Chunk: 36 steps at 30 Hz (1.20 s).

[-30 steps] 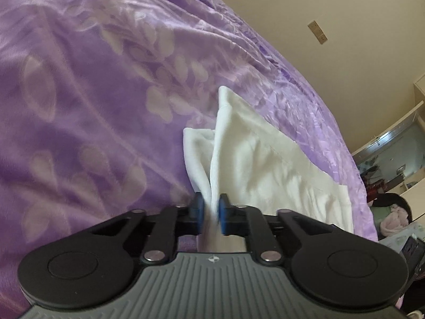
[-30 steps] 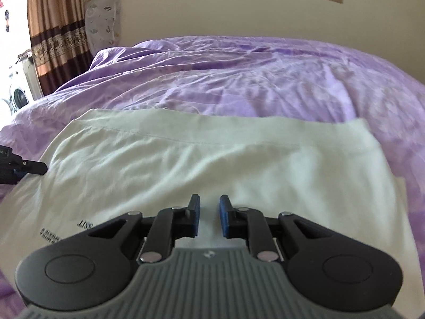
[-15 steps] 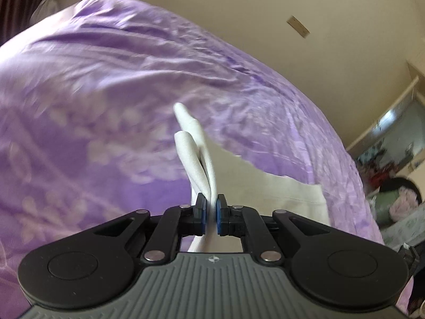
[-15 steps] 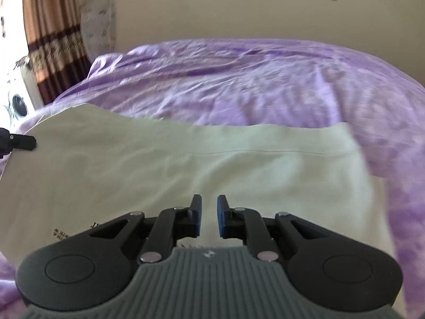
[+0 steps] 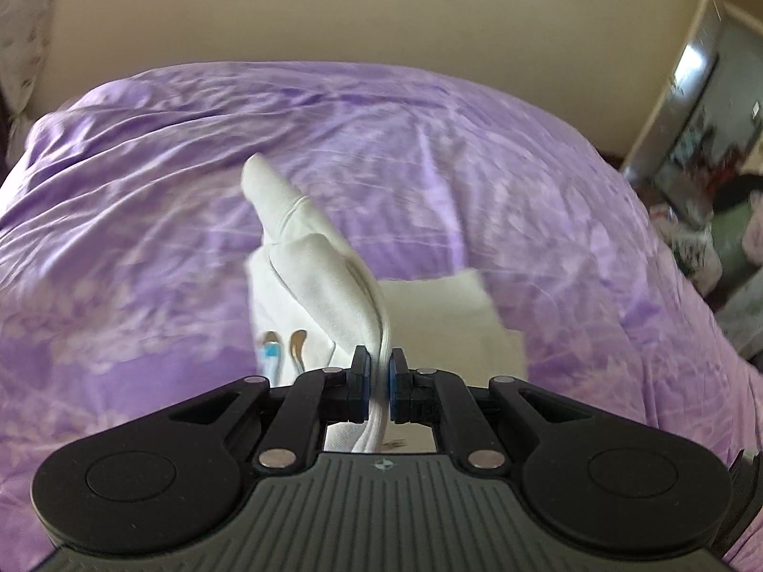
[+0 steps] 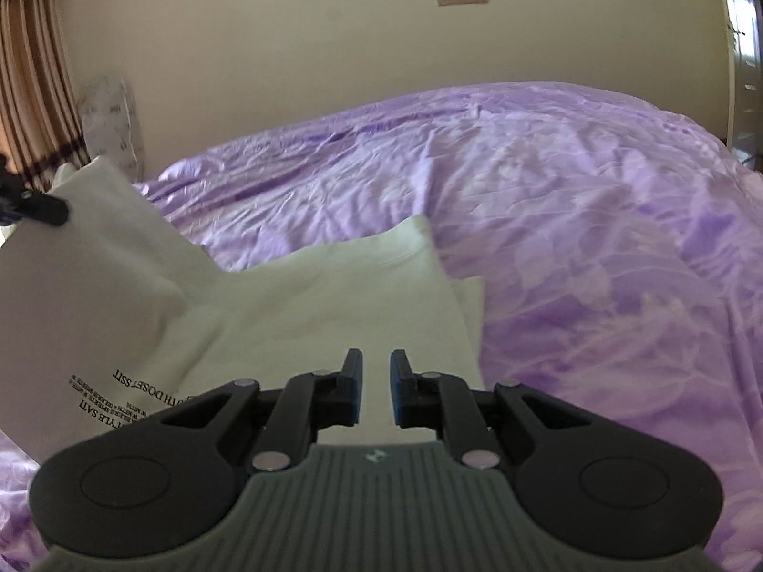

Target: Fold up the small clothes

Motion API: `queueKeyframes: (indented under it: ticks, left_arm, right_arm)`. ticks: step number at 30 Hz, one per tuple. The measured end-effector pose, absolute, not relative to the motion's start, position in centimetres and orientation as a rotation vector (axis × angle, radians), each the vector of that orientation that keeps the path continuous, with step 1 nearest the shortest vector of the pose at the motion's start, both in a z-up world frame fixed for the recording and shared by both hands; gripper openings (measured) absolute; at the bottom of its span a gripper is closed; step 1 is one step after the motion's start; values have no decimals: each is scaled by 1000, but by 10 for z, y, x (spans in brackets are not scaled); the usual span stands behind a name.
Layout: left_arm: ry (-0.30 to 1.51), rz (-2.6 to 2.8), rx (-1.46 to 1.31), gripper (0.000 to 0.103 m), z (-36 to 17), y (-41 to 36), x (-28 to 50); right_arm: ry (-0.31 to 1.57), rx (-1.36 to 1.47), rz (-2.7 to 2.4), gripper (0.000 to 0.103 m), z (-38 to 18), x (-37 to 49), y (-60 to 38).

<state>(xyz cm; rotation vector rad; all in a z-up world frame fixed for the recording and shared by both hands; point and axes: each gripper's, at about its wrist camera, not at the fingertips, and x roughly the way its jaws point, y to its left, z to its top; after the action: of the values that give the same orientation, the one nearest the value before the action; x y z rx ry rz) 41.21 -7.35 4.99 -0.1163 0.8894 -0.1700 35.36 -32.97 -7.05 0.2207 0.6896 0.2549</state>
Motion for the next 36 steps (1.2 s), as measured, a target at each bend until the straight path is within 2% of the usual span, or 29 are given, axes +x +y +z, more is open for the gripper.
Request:
queueKeyframes:
  ticks: [7, 14, 16, 21, 22, 25, 27, 29, 36]
  left_arm:
    - [1018, -242, -103, 6, -3, -189, 444]
    - [1203, -214, -250, 7, -76, -220, 468]
    - [1227, -239, -281, 9, -83, -215, 470]
    - [1226, -403, -381, 33, -70, -194, 466]
    - [1199, -406, -361, 35, -64, -190, 465]
    - [1103, -356, -289, 35, -49, -169, 462]
    - [1065, -310, -273, 35, -45, -148, 463]
    - [1060, -268, -289, 35, -48, -125, 468]
    - [1043, -192, -305, 35, -71, -67, 483]
  right_arm:
    - [673, 298, 231, 7, -91, 354, -371]
    - [681, 325, 199, 7, -110, 356, -396]
    - [697, 351, 207, 7, -117, 358, -400]
    - [696, 399, 235, 11, -117, 358, -403]
    - [692, 406, 239, 11, -117, 357, -403]
    - [691, 452, 243, 16, -115, 357, -406]
    - [682, 495, 254, 30, -114, 359, -408]
    - [683, 525, 278, 36, -113, 363, -408]
    - [735, 585, 360, 41, -123, 406, -406]
